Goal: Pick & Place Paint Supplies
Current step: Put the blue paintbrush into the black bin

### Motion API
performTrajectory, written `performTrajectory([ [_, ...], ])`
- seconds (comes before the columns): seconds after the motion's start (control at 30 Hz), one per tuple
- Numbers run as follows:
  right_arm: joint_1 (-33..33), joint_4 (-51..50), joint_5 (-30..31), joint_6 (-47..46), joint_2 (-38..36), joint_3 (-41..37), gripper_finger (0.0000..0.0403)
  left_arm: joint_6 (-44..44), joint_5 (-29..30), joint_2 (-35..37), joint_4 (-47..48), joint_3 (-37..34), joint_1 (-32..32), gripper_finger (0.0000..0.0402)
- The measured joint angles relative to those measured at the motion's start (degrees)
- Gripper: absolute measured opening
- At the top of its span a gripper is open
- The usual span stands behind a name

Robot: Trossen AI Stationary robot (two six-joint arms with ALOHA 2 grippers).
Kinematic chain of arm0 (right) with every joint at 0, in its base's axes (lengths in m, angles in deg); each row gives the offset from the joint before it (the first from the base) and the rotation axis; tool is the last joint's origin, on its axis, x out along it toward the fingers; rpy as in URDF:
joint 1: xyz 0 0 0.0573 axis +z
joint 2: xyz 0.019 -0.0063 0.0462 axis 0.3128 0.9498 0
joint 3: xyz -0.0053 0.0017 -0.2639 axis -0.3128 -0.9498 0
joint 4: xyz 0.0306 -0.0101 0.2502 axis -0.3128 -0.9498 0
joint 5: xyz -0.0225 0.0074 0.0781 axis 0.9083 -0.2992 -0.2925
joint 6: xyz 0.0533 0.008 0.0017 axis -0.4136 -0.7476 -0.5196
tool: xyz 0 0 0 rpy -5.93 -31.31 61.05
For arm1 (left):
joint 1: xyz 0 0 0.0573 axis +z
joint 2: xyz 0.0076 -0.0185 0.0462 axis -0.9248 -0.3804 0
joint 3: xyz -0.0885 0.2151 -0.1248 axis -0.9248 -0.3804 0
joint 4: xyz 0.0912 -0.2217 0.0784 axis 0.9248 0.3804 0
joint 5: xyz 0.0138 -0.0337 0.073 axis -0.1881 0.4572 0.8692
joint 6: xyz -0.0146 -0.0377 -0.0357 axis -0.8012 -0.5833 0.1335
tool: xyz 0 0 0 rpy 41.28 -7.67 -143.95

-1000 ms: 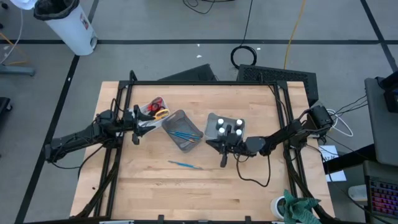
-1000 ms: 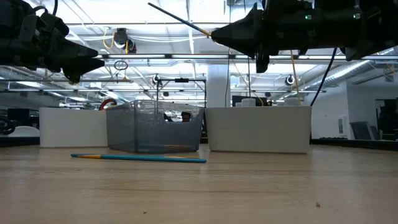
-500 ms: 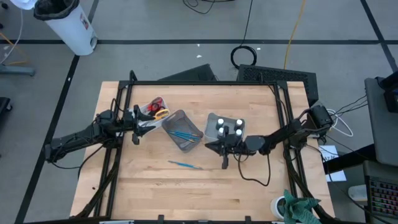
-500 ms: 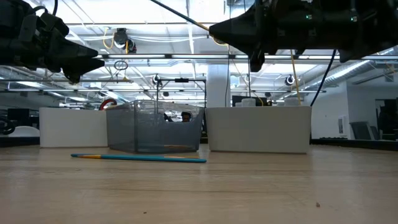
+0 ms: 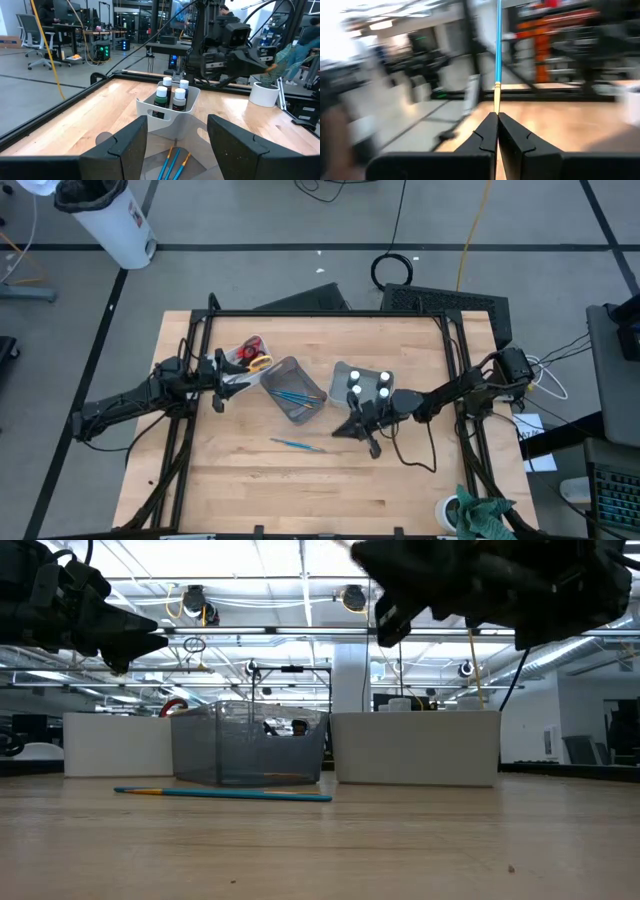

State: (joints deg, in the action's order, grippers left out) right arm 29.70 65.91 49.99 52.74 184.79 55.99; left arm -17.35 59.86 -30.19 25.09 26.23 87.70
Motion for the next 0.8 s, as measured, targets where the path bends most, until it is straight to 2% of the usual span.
performTrajectory([
  [0.1, -0.27, 0.00, -9.37, 0.77, 0.00, 0.00, 0.0000, 0.02, 0.02, 0.00, -0.02, 0.00, 0.00, 0.0214],
  [0.2, -0.23, 0.03, -16.03, -0.30, 0.00, 0.00, 0.0000, 0.02, 0.02, 0.02, -0.02, 0.00, 0.00, 0.0214],
  [0.53, 0.99, 0.03, -31.42, -3.48, 0.00, 0.00, 0.0000, 0.02, 0.02, 0.01, -0.02, 0.00, 0.00, 0.0214],
  [0.8, 3.48, 2.32, -45.35, -0.17, 0.00, -0.01, 0.0000, 0.02, 0.02, 0.00, -0.02, 0.00, 0.00, 0.0214],
])
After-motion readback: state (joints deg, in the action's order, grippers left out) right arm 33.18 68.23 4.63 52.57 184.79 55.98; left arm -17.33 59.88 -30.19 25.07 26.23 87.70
